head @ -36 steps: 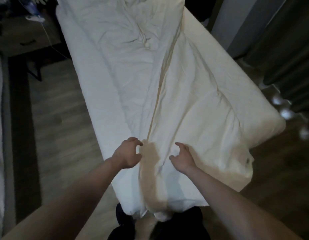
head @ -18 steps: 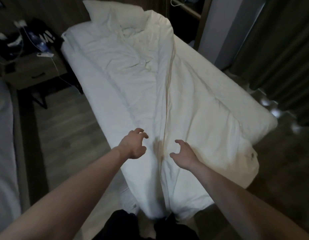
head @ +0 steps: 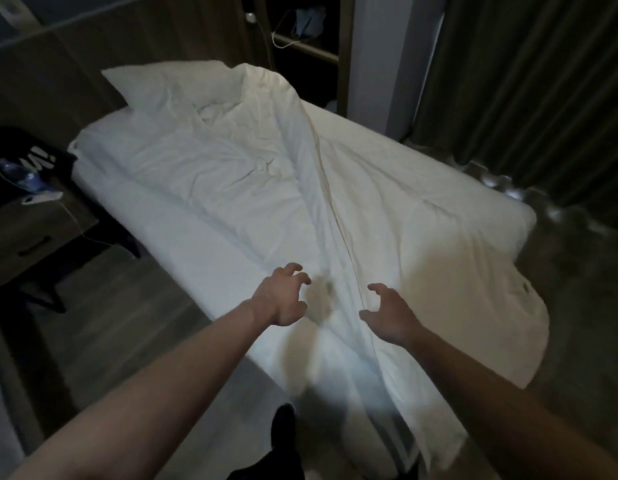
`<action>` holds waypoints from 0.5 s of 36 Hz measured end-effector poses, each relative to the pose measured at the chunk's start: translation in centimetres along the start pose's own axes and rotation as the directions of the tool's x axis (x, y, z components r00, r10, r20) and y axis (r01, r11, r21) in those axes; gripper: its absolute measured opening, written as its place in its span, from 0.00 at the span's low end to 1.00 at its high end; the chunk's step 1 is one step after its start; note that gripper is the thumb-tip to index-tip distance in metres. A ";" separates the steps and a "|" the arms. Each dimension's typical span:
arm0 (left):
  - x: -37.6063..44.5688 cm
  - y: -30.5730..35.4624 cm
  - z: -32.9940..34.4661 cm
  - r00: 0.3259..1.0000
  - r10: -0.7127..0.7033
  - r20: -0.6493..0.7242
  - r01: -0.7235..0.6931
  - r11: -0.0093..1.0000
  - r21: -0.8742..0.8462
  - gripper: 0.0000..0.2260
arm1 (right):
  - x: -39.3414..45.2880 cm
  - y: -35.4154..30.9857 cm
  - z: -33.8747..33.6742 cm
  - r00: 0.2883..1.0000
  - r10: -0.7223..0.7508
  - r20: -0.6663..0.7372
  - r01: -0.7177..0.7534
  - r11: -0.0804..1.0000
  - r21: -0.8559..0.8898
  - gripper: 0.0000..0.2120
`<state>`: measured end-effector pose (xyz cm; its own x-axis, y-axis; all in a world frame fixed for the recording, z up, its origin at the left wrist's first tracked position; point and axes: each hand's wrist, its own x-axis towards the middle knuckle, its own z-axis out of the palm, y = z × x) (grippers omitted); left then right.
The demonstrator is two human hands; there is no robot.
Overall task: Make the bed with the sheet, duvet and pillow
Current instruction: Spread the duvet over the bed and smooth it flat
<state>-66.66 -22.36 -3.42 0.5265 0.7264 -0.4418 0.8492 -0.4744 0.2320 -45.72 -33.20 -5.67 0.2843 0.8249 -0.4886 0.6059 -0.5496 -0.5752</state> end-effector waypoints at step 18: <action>2.3 -7.1 -3.3 0.993 0.115 0.035 -0.118 0.985 0.127 0.27 | -1.0 -5.7 2.2 0.990 0.064 -0.129 -0.061 0.998 0.032 0.32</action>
<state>-71.37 -15.71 -3.25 0.6187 0.6492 -0.4424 0.7687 -0.6164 0.1704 -51.05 -31.19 -3.32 0.4163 0.7980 -0.4357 0.5632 -0.6025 -0.5655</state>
